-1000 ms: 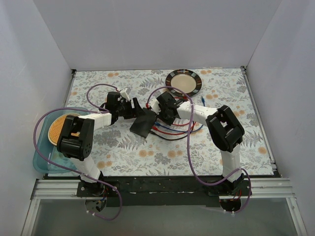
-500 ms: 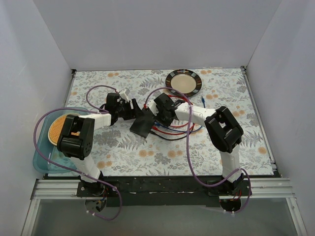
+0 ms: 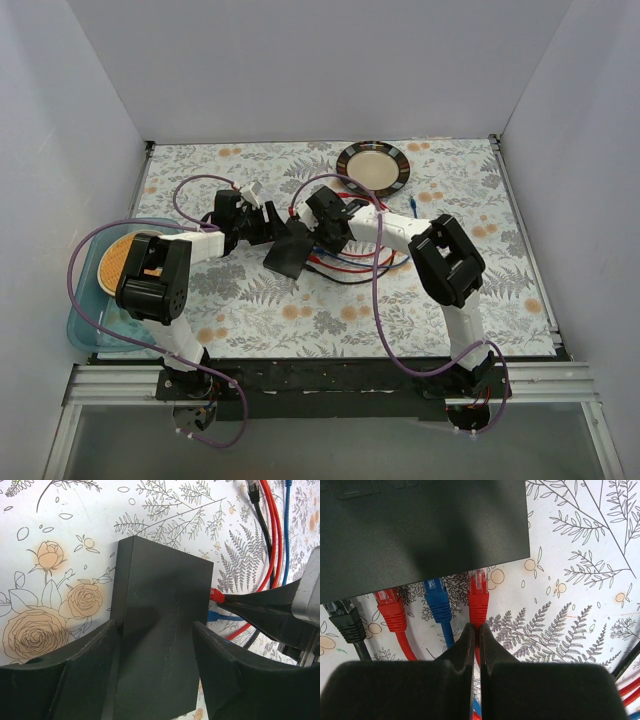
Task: Insert the plug into the switch port
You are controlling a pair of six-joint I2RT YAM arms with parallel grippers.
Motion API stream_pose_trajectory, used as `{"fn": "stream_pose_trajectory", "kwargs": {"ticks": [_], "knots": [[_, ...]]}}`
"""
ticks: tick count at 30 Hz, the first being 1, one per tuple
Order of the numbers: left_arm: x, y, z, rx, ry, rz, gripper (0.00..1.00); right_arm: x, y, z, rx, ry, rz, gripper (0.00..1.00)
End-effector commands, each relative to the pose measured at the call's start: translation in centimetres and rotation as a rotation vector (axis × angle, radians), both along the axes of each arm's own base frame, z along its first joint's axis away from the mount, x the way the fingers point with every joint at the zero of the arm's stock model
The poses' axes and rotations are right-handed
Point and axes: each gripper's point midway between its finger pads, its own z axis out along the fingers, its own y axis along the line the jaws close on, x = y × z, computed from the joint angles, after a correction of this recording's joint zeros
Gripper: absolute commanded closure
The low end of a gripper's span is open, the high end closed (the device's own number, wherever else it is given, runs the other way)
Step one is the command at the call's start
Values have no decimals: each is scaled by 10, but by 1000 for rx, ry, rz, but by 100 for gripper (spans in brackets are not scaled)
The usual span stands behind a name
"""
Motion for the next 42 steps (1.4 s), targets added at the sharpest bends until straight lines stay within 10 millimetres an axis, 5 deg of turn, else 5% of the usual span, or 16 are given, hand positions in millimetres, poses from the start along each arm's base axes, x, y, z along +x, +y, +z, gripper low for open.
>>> {"fn": "stream_pose_trajectory", "kwargs": {"ticks": [1,42], "knots": [[-1,-4,9,-30,-26,-24,40,7,10,2,12,-8,-19,99],[-13,-24,0,-75,-7,-162,56,26,70,50,147,-145,112,99]]}}
